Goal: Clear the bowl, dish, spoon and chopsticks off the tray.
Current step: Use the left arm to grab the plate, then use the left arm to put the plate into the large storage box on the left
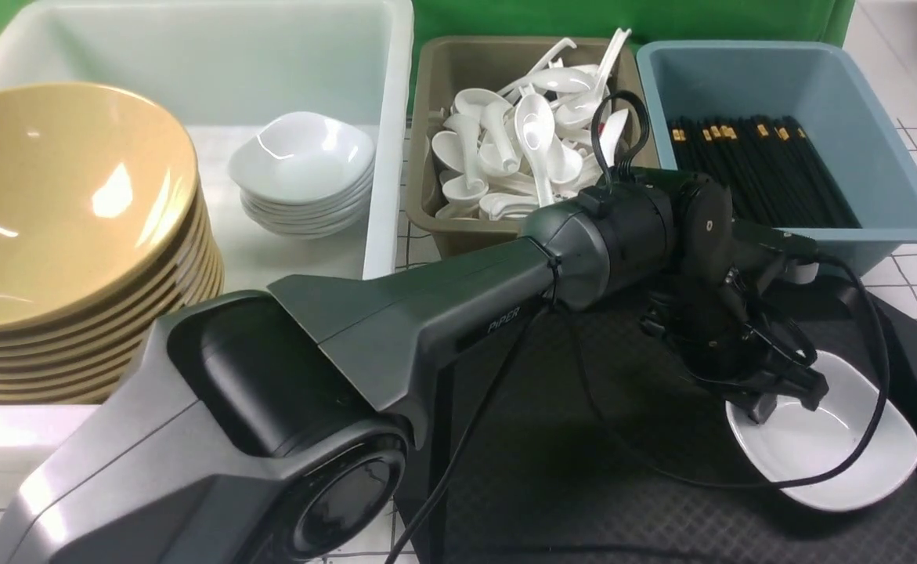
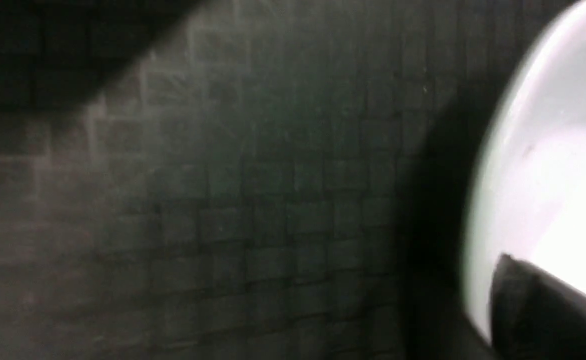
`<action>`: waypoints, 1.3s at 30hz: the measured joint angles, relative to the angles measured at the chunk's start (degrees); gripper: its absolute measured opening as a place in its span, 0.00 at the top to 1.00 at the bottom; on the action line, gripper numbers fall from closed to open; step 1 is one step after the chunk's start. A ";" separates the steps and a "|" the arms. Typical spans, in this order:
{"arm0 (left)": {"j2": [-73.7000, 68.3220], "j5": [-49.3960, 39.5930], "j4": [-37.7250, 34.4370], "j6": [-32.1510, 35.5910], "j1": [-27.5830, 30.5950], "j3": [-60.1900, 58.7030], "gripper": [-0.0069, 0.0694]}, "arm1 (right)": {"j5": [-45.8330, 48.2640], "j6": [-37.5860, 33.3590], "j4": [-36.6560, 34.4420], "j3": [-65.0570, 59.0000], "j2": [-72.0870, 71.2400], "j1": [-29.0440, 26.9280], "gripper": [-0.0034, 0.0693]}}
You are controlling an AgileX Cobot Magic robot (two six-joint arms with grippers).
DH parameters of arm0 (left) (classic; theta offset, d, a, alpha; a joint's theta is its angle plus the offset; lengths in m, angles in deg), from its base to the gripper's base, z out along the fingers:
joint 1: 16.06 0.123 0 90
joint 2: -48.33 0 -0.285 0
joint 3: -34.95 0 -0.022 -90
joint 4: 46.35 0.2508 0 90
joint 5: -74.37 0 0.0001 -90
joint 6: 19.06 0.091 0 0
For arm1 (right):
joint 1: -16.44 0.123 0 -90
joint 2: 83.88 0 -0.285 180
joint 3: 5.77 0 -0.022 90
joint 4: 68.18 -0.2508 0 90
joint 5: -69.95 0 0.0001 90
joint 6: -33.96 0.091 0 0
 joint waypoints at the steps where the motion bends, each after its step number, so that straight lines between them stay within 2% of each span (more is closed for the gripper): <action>1: 0.00 -1.15 -0.06 0.63 0.06 1.02 0.84 | -0.36 0.00 0.00 0.00 0.00 0.00 0.89; 5: 1.00 -9.37 3.11 2.12 1.19 6.53 0.90 | -2.64 0.00 -0.09 0.00 0.00 0.00 0.89; 10: 5.46 -15.69 7.63 2.58 5.55 13.85 0.90 | -3.67 -1.33 -2.16 1.55 1.65 0.00 0.89; 14: 12.63 -16.16 9.76 2.58 10.80 17.07 0.90 | -3.95 -7.02 -8.90 7.69 7.43 1.01 0.89; 17: 19.32 -16.84 11.19 2.64 16.77 17.64 0.90 | -4.08 -9.52 -10.93 13.35 12.42 4.95 0.89; 18: 21.79 -17.12 12.00 2.64 19.88 17.64 0.90 | -4.20 -10.00 -10.94 16.22 15.71 7.83 0.89; 25: 29.07 -17.34 13.60 2.81 36.88 13.52 0.91 | -4.28 -10.97 -7.65 29.60 29.30 20.97 0.89; 29: 28.99 -17.45 13.23 3.27 45.32 10.10 0.90 | -4.23 -10.97 -5.86 35.12 34.26 24.31 0.88; 33: 25.81 -17.60 8.32 7.20 51.46 7.39 0.90 | -4.23 -11.02 -4.83 38.81 37.53 24.76 0.88; 39: 19.59 -14.59 0.48 16.45 52.10 7.20 0.90 | -5.15 -11.02 -3.13 39.56 39.55 24.78 0.88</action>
